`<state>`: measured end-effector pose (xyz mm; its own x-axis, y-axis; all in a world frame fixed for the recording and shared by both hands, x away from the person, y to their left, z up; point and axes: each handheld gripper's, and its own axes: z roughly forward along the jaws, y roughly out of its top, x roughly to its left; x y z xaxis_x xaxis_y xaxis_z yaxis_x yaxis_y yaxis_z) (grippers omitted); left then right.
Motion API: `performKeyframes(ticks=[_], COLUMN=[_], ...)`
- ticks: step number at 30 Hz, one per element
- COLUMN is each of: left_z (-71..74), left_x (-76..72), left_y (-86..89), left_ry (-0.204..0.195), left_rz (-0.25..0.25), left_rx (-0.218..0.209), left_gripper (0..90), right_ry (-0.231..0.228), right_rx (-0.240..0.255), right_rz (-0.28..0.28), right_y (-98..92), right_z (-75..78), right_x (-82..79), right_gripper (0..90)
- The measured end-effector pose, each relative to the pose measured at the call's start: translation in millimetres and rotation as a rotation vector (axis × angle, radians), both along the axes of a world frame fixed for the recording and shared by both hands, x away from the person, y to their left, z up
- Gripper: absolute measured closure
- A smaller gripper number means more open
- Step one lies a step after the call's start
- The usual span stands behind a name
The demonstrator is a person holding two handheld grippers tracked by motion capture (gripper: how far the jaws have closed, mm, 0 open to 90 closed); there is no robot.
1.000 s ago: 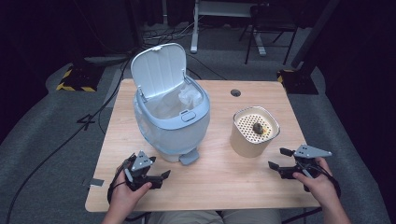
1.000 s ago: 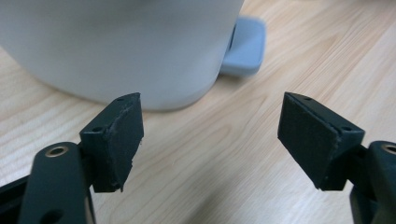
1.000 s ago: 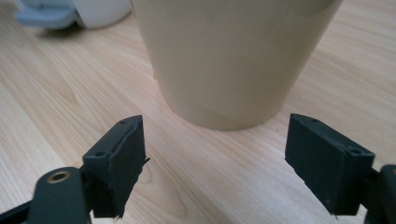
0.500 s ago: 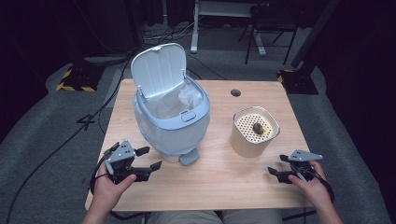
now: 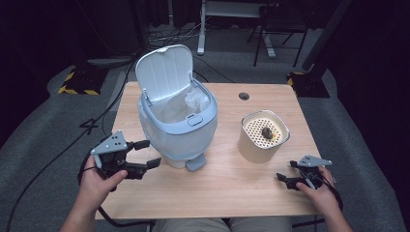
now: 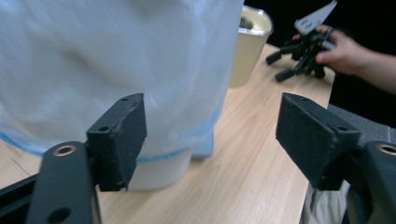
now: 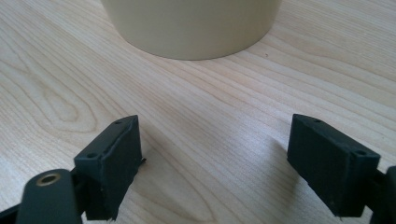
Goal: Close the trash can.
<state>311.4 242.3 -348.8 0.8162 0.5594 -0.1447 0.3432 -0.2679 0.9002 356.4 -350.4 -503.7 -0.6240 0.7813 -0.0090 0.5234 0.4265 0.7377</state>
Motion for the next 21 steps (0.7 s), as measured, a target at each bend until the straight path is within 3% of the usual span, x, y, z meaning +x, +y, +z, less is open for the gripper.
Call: performKeyframes(ticks=[5, 13, 17, 21], left_z=[25.2, 63.3, 77.7, 92.0], left_x=[9.1, 20.0, 27.9, 37.6], left_y=[13.7, 25.8, 28.4, 27.8], left_ry=[-0.048, -0.106, -0.143, -0.166], left_rz=[-0.049, -0.004, 0.043, 0.045], left_rx=[-0.039, -0.045, -0.081, -0.096], left_gripper=[24.2, 28.2, 30.4, 30.5], right_ry=[0.0, 0.0, -0.001, -0.001], right_rx=[0.0, 0.0, 0.002, 0.002], right_rz=[0.001, 0.001, 0.002, 0.001], right_y=[0.0, -0.1, 0.1, 0.2], right_z=[0.0, 0.0, -0.2, -0.2], right_x=[0.0, 0.0, -0.2, -0.3], right_gripper=[17.9, 17.9, 17.9, 17.9])
